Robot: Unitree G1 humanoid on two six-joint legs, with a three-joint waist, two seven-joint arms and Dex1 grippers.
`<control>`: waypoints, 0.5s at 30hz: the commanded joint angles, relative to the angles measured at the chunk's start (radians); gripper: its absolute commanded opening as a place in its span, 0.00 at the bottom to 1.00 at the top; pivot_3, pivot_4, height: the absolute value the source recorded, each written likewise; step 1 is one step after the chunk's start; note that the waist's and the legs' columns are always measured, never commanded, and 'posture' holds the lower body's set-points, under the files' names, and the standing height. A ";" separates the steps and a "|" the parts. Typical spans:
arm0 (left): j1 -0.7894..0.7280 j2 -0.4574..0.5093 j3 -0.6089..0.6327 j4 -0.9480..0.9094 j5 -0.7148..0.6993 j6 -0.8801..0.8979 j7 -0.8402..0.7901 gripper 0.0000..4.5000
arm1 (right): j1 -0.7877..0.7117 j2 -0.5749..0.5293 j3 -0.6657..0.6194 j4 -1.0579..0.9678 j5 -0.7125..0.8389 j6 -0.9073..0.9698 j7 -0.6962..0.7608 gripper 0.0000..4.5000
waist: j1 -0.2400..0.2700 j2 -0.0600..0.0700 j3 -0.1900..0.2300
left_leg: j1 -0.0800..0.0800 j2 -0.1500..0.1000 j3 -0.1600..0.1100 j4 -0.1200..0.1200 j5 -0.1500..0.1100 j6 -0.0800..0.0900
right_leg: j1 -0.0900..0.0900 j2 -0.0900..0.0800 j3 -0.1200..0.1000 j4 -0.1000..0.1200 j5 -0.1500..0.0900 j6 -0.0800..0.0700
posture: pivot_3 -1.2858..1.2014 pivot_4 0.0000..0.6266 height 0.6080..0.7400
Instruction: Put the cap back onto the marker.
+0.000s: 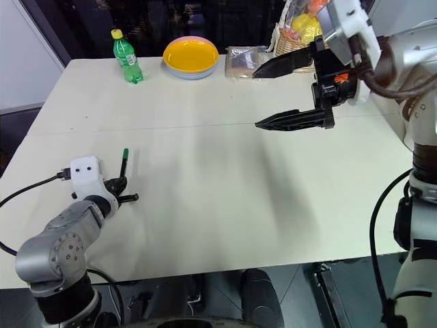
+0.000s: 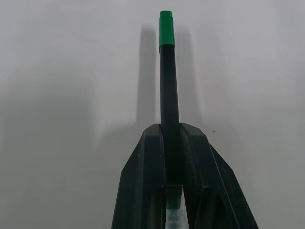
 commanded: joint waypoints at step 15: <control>0.001 -0.027 -0.012 -0.066 0.000 0.013 0.004 0.99 | -0.010 -0.009 -0.017 -0.025 0.004 -0.007 -0.006 1.00 | 0.000 0.000 0.000 | 0.000 0.000 0.000 0.000 0.000 0.000 | 0.000 0.001 0.000 0.000 0.000 0.000 | 0.52 0.24 1.00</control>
